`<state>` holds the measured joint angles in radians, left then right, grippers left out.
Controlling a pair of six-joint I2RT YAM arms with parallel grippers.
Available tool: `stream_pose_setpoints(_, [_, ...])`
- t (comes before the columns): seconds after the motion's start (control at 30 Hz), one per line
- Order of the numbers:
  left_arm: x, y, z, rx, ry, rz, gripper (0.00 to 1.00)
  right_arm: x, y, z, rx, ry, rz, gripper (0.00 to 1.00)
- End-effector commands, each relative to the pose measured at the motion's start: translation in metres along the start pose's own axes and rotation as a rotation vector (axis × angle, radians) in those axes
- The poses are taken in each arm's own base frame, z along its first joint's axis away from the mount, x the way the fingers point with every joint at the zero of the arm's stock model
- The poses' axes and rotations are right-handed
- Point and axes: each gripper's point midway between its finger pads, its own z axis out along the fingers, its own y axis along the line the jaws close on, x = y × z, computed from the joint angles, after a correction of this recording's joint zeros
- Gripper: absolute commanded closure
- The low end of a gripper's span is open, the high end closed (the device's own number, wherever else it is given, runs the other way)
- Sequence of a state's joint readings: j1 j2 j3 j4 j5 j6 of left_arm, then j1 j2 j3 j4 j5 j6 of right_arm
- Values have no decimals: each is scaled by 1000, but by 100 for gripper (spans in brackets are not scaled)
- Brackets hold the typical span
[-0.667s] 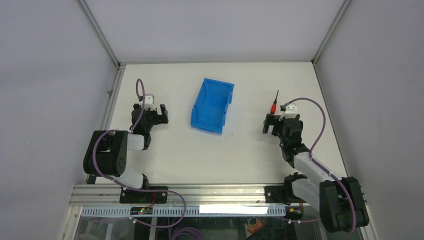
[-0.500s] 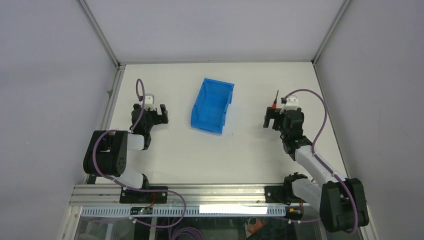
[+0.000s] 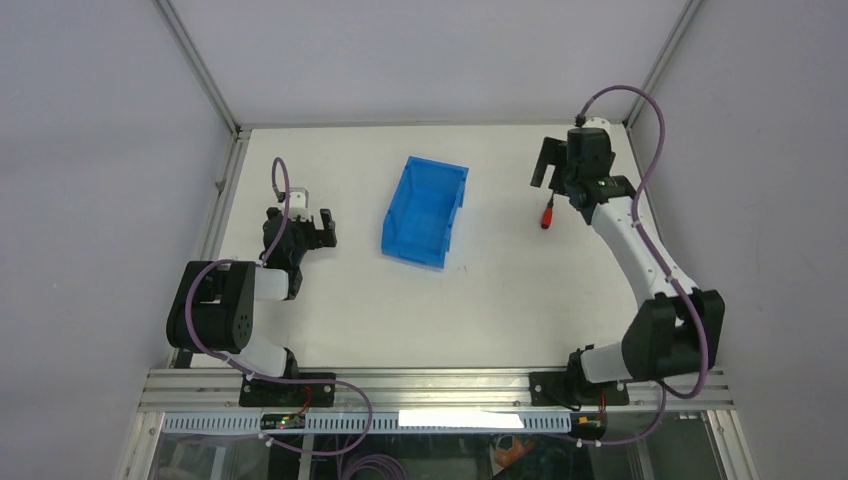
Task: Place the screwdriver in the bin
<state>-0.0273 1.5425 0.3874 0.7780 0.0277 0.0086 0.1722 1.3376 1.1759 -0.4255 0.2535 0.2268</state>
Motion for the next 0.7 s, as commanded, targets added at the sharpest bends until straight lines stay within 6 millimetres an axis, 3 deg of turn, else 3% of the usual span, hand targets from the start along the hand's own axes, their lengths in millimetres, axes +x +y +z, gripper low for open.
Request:
stream_pose_setpoints(0.0, [-17, -8, -3, 22, -56, -16, 1, 41, -17, 18, 75, 241, -19, 2])
stream_pose_setpoints(0.23, [-17, -7, -3, 22, -56, -17, 1, 72, -18, 67, 44, 412, 16, 11])
stream_pose_setpoints(0.4, [-17, -7, -3, 21, -56, -17, 1, 103, -12, 105, 0, 549, 38, 28])
stream_pose_setpoints(0.67, [-17, -7, -3, 21, -56, -17, 1, 132, -29, 131, 102, 610, 18, 38])
